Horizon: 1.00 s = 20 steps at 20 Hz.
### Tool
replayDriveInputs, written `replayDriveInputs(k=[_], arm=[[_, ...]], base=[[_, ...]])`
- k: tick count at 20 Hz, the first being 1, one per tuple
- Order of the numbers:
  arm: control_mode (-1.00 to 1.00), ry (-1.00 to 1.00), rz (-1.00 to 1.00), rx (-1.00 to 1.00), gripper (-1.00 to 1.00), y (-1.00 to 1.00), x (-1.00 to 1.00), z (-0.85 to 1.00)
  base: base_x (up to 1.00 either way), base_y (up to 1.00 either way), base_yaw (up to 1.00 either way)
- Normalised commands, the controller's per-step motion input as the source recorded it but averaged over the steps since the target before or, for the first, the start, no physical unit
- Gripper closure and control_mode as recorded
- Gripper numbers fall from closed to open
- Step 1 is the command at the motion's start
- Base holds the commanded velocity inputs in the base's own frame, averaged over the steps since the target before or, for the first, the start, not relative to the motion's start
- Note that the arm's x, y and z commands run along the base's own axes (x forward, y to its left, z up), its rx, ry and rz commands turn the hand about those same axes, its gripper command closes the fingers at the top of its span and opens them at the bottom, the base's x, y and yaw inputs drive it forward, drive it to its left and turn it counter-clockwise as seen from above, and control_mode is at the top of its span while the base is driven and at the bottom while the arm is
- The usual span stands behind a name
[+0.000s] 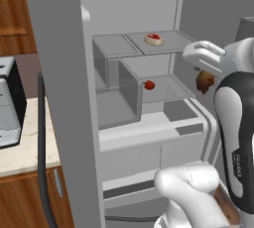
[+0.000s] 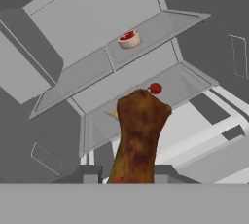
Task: Transport the chicken drumstick and onion to the fridge. Place the chicken drumstick on the rack containing meat and place the onion on the rack containing the vegetable, ensuring meats and vegetables are on different racks.
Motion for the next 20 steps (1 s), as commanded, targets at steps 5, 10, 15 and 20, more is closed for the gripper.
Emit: replayDriveInputs(k=[5,10,15,20], arm=[[-1.00,-0.01,0.00,-0.01,1.00,0.00,0.64,0.00],[-1.00,0.00,0.00,0.00,1.00,0.00,0.79,0.00],[-1.00,0.00,0.00,0.00,1.00,0.00,0.74,0.00],[-1.00,0.00,0.00,-0.01,1.00,0.00,0.72,-0.01]], base=[[0.00,0.00,0.00],[0.00,0.00,0.00],[0.00,0.00,0.00],[0.00,0.00,0.00]])
